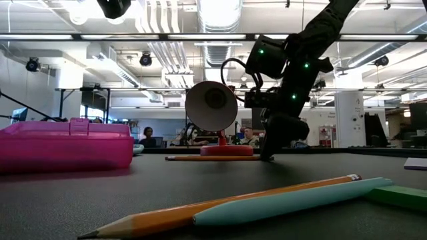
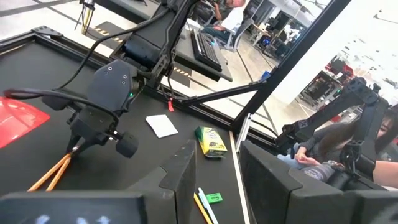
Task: Pack school essentials
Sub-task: Put the orange pencil into the red supply box
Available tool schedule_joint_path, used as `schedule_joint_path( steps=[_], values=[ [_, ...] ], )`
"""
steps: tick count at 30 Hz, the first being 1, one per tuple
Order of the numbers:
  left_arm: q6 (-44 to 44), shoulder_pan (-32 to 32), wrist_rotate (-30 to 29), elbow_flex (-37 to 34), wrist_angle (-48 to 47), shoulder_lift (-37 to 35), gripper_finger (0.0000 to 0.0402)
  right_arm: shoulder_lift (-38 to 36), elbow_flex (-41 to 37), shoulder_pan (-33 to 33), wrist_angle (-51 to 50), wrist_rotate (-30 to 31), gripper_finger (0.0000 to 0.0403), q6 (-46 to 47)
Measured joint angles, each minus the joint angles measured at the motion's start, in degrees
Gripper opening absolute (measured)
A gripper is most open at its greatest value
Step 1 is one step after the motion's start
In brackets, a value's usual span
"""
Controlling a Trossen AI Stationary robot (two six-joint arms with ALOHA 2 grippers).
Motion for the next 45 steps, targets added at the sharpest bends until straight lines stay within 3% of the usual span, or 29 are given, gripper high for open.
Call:
schedule_joint_path(
  steps=[14, 23, 29, 45],
  values=[
    [-0.49, -0.02, 2.36, -0.04, -0.15, -0.09, 0.0107, -1.35, -0.04, 2.33, -7.71, -1.44, 0.0023, 11.54],
    [-0.66, -0.02, 2.38, -0.09, -0.12, 0.18, 0.0107, -8.24, -0.59, 6.83, -17.94, -5.68, 0.0022, 22.74],
    [-0.72, -0.02, 2.36, -0.09, 0.03, 1.05, 0.0107, -12.14, -0.39, 9.83, -19.41, -7.72, 0.0022, 29.54],
    [-2.13, -0.04, 3.03, -0.09, 1.36, 3.93, 0.0107, -5.63, 0.07, 10.1, -18.07, -6.84, 0.0056, 32.73]
  ],
)
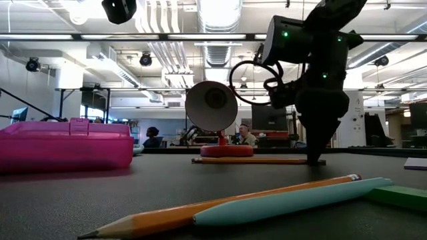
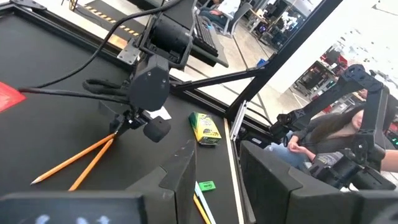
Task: Pack school essentials
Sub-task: Put the orange pencil into the red supply box
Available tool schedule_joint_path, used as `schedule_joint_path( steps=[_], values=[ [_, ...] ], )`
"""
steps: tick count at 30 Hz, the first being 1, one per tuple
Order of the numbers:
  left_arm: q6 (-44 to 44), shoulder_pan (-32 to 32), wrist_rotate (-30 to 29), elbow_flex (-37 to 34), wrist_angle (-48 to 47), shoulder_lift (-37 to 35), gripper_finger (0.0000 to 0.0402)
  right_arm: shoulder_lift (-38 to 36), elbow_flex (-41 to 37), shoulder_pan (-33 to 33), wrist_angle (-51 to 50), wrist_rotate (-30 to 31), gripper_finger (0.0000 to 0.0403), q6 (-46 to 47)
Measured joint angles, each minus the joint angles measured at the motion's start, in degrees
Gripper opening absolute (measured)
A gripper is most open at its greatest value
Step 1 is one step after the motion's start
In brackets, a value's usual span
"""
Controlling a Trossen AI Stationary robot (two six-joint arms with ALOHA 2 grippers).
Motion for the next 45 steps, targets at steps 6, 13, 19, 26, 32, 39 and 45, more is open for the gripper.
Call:
schedule_joint_path(
  steps=[6, 13, 19, 26, 32, 39, 45],
  values=[
    [0.03, -0.02, 0.44, 0.0, -0.09, -0.17, 0.0107, -0.38, 1.98, -0.03, -4.65, 0.11, 0.0093, 2.05],
    [0.25, -0.02, 0.49, 0.0, -0.55, -0.09, 0.0107, -1.83, 5.55, -0.09, -4.15, 2.93, 0.0132, 3.5],
    [2.03, -0.02, 0.51, 0.0, -0.49, -0.12, 0.0107, 1.45, 5.6, -1.71, 0.79, 4.92, 0.0131, 5.92],
    [2.08, -0.02, 0.6, 0.0, -0.49, -0.28, 0.0107, 4.55, 5.67, -3.72, 1.27, 8.36, 0.0134, 5.86],
    [2.11, -0.02, 0.97, 0.0, -0.48, -0.28, 0.0107, 6.17, 5.63, -3.93, 1.96, 7.5, 0.0112, 4.03],
    [2.1, -0.02, 1.64, 0.0, -0.48, -0.31, 0.0107, 8.55, 5.31, -3.94, 2.15, 5.09, 0.0029, 2.87],
    [2.09, -0.02, 2.18, 0.0, -0.48, -0.31, 0.0107, 7.54, 6.04, -4.04, 1.92, 3.35, 0.0012, 2.71]
  ],
)
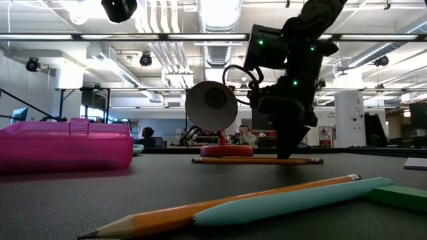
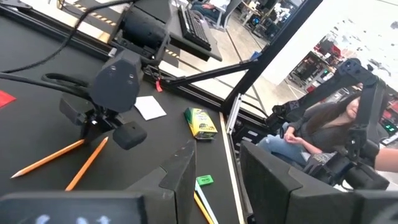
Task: Pack school essentials
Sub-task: Put the orange pencil into the red supply box
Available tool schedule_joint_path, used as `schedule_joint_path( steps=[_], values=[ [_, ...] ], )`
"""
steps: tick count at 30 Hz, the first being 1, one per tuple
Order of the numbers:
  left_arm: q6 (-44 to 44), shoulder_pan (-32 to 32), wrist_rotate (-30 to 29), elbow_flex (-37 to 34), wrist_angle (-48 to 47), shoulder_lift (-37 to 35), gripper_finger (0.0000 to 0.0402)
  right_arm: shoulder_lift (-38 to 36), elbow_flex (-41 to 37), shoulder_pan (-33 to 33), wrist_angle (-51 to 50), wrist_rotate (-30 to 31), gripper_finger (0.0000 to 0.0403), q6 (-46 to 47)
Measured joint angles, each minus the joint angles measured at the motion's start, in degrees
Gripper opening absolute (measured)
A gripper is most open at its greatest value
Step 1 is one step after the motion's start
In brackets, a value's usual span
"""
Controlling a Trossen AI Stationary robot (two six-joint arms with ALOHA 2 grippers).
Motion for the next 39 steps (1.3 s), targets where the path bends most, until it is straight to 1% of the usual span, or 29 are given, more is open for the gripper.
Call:
schedule_joint_path(
  steps=[4, 9, 14, 18, 20, 24, 27, 29, 35, 39],
  values=[
    [0.0, -0.01, 1.21, 0.0, 0.0, -0.02, 0.0107, -2.1, 1.16, 0.02, -0.92, -0.24, 0.0011, 0.02],
    [-0.02, -0.02, 1.77, 0.0, -0.02, -0.02, 0.0107, -4.42, 2.68, 0.13, -0.34, -2.44, 0.001, 0.12],
    [-0.02, -0.02, 3.25, 0.0, -0.07, -0.28, 0.0107, -4.73, 4.23, 0.13, -0.81, -3.24, 0.0009, 0.13],
    [0.04, -0.04, 3.51, 0.0, -0.56, -0.39, 0.0107, -4.82, 7.0, 0.71, -0.54, -3.83, 0.0009, -0.03],
    [1.42, -0.04, 3.69, 0.0, -1.43, -0.42, 0.0107, -4.82, 8.8, 1.27, -0.82, -3.88, 0.0009, -0.71],
    [2.95, -0.04, 3.77, -0.02, -6.32, -0.42, 0.0107, -5.34, 13.53, 2.72, -3.64, -3.78, 0.0009, -2.49],
    [2.93, -0.04, 3.77, -0.02, -9.26, -0.42, 0.0107, -5.47, 17.4, 3.79, -7.34, -2.77, 0.0009, -3.47],
    [2.7, -0.04, 3.76, -0.07, -10.5, -0.42, 0.0107, -5.54, 20.23, 4.5, -9.23, -1.05, 0.0009, -3.77],
    [2.54, 0.0, 3.64, -0.09, -10.47, -0.4, 0.0107, -5.96, 28.02, 6.45, -9.87, 0.1, 0.001, -6.73],
    [2.56, 0.0, 2.34, -0.09, -9.11, -0.39, 0.0107, -5.96, 32.28, 7.28, -9.37, 5.03, 0.0011, -8.2]
  ],
)
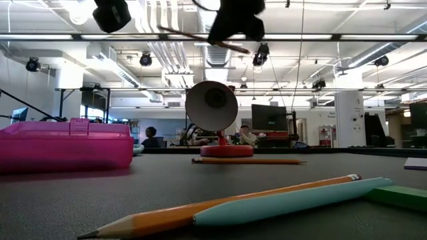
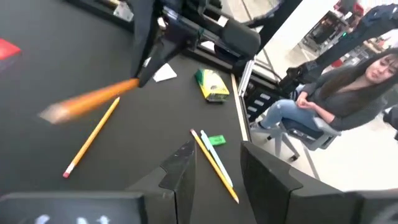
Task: Pack school essentials
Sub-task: Put the orange pencil into the red supply box
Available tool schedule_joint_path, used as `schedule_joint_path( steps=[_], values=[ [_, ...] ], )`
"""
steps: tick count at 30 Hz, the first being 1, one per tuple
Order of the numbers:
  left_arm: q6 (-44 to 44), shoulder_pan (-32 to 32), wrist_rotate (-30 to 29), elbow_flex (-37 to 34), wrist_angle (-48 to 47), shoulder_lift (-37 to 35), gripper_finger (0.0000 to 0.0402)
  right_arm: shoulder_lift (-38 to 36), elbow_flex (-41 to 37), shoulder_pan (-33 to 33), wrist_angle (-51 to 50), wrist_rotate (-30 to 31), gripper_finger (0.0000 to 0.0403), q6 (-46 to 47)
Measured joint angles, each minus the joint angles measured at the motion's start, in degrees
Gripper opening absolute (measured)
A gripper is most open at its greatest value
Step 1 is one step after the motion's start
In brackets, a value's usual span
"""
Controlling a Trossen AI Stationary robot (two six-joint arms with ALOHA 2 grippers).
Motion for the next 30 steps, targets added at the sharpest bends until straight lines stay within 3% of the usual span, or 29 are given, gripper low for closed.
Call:
schedule_joint_path(
  steps=[6, 10, 16, 21, 30],
  values=[
    [3.89, 0.0, -0.62, -0.02, 5.96, 0.0, 0.0107, 0.0, 5.29, 0.77, 3.97, 12.63, 0.0012, -4.66],
    [8.83, 0.0, -6.76, -0.02, 11.73, 0.0, 0.0107, 0.0, 8.7, 1.01, 9.45, 17.75, 0.0012, -10.22],
    [16.56, 0.0, -16.7, -0.02, 22.8, 0.0, 0.0107, -0.03, 13.01, 1.01, 15.47, 18.87, 0.0012, -17.15],
    [19.53, -0.04, -18.33, -0.02, 32.04, 0.16, 0.0107, -0.04, 15.99, 1.27, 15.8, 18.83, 0.0013, -20.32],
    [18.03, -0.02, -20.82, -0.02, 37.48, 1.82, 0.0107, -0.04, 17.88, 2.03, 17.42, 16.82, 0.0013, -22.72]
  ],
)
